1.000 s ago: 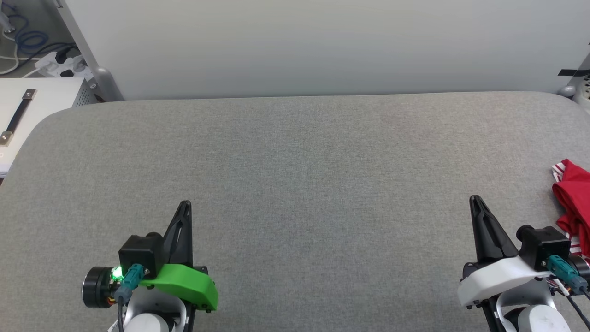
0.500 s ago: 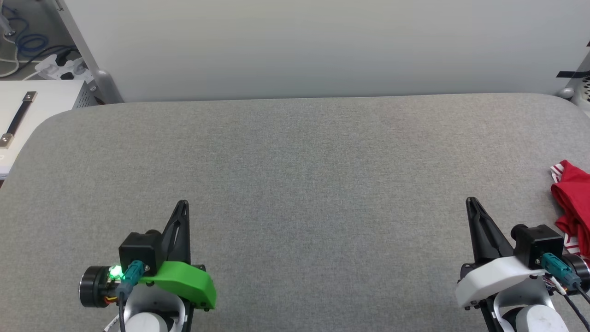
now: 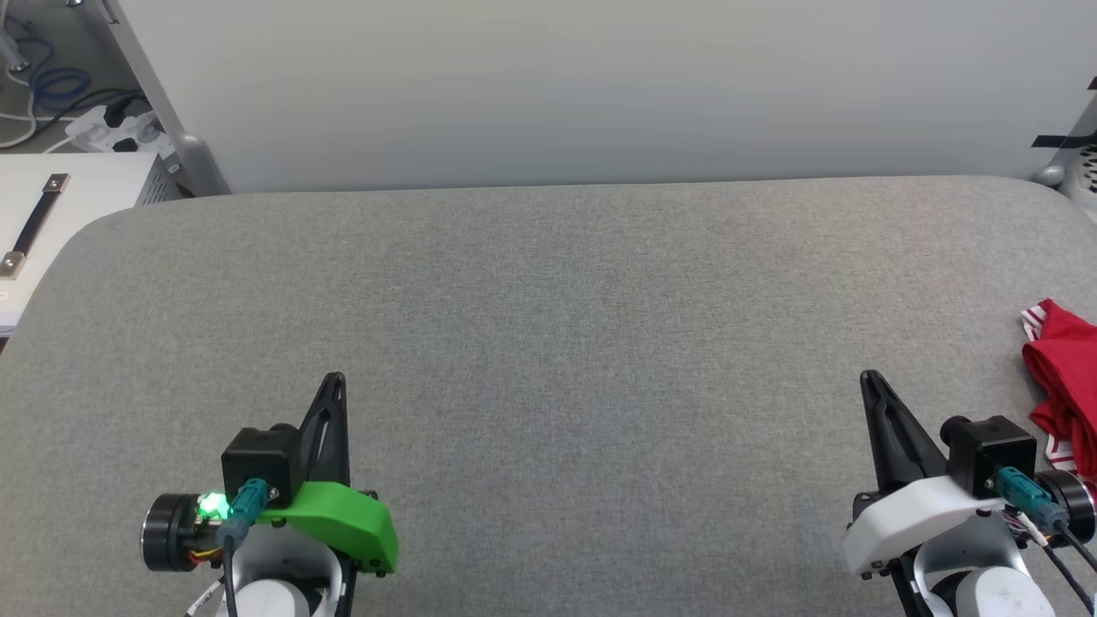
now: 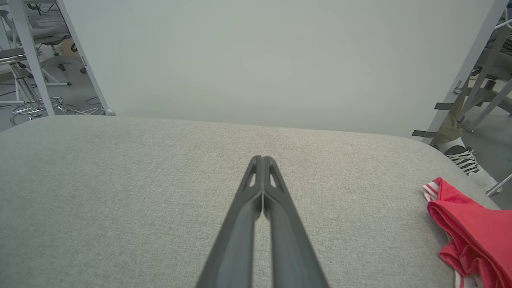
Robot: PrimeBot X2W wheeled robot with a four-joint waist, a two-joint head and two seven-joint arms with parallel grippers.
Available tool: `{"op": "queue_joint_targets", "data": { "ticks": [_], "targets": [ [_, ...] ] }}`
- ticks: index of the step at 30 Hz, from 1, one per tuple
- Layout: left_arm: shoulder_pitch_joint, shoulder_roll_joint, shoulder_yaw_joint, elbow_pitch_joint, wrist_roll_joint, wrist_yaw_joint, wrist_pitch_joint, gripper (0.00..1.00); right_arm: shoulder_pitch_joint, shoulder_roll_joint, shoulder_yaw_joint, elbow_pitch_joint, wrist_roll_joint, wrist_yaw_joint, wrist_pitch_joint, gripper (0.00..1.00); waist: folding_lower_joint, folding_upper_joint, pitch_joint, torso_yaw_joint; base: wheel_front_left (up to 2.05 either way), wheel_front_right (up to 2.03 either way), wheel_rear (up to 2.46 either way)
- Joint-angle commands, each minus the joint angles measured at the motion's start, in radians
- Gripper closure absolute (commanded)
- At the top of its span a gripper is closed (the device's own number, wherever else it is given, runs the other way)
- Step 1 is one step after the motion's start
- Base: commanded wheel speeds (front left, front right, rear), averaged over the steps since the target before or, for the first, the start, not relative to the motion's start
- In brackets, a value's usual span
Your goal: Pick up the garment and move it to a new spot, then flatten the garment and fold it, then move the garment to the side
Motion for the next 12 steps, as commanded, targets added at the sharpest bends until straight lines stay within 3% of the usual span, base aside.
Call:
{"op": "queue_joint_targets", "data": {
  "ticks": [1,12],
  "targets": [
    [0.014,-0.006,0.005,-0.006,0.012,0.009,0.006,1.00,0.015,0.007,0.001,-0.008,-0.010,-0.001,0.006,1.00,0.0000,0.0000,-0.001,0.000,0.00,0.00,0.00],
    [0.016,-0.007,0.011,-0.015,0.029,0.020,0.028,1.00,0.017,0.009,0.003,-0.011,-0.030,-0.001,0.028,1.00,0.0000,0.0000,-0.005,-0.001,0.00,0.00,0.00]
  ]
}}
